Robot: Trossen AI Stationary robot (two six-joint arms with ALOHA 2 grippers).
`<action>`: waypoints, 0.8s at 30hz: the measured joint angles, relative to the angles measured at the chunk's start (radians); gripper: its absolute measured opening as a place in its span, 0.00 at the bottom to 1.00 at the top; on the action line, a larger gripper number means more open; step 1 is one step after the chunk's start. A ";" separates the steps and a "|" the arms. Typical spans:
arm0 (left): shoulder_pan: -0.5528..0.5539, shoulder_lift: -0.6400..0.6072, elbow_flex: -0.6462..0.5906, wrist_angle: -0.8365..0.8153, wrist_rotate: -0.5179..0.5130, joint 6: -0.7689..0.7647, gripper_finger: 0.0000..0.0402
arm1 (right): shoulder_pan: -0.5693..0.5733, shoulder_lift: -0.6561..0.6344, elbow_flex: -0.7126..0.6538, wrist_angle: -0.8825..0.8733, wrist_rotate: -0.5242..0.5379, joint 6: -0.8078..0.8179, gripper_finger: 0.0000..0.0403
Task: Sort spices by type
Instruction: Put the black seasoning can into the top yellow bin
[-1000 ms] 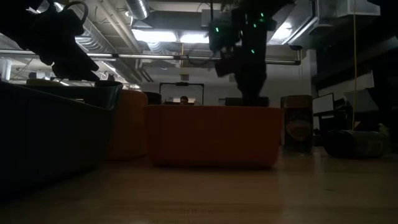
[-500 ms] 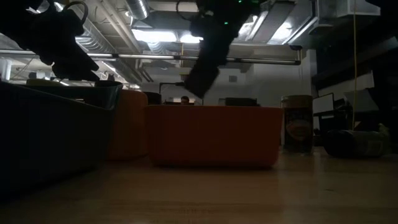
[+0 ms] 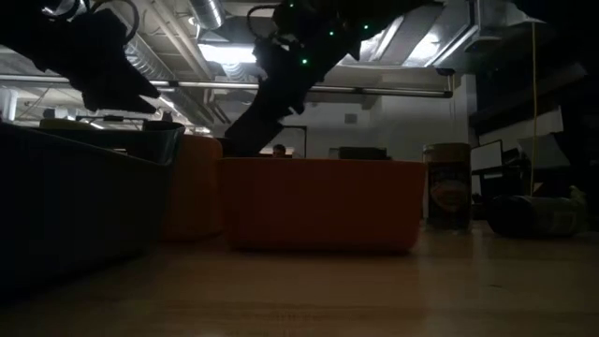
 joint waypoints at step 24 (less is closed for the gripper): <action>0.358 0.507 0.000 0.515 0.132 0.033 0.65 | 0.000 0.024 0.000 0.026 0.010 -0.001 0.31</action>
